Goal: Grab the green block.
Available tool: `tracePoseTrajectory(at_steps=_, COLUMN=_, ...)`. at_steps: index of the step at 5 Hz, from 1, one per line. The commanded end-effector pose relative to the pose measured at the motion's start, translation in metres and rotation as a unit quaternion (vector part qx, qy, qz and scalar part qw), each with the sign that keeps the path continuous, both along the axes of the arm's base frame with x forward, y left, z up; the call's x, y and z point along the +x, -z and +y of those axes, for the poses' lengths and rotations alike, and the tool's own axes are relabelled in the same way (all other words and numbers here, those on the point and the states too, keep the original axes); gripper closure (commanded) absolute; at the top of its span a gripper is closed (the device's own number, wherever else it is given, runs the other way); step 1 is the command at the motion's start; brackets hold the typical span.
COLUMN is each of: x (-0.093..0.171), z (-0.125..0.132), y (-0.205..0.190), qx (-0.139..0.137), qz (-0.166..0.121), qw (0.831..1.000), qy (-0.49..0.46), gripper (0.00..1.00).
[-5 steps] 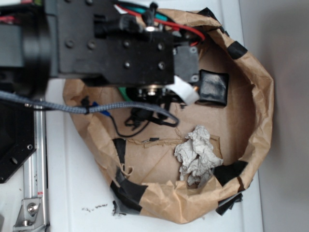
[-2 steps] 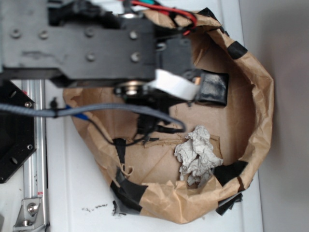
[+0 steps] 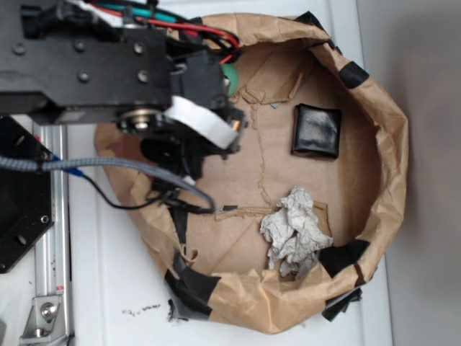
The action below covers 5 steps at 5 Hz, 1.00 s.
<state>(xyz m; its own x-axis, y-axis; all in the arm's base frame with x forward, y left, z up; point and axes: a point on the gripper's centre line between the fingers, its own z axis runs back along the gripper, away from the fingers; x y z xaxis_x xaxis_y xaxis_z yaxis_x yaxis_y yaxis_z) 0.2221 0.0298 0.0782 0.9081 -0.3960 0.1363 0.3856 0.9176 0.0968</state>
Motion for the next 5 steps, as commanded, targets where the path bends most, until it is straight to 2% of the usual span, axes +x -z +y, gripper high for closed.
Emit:
tracePoseTrajectory(at_steps=1, x=-0.019, z=0.012, y=0.020, qx=0.018, qz=0.030, qw=0.998, qy=0.045, gripper=0.00)
tracePoseTrajectory(at_steps=3, x=-0.018, z=0.015, y=0.035, qx=0.027, qz=0.047, qw=0.997, qy=0.053, gripper=0.00)
tracePoseTrajectory(at_steps=4, x=-0.014, z=0.003, y=0.044, qx=0.015, qz=0.059, qw=0.995, qy=0.074, gripper=0.00)
tracePoseTrajectory(at_steps=5, x=-0.012, z=-0.009, y=0.044, qx=0.011, qz=0.059, qw=0.994, qy=0.094, gripper=0.00)
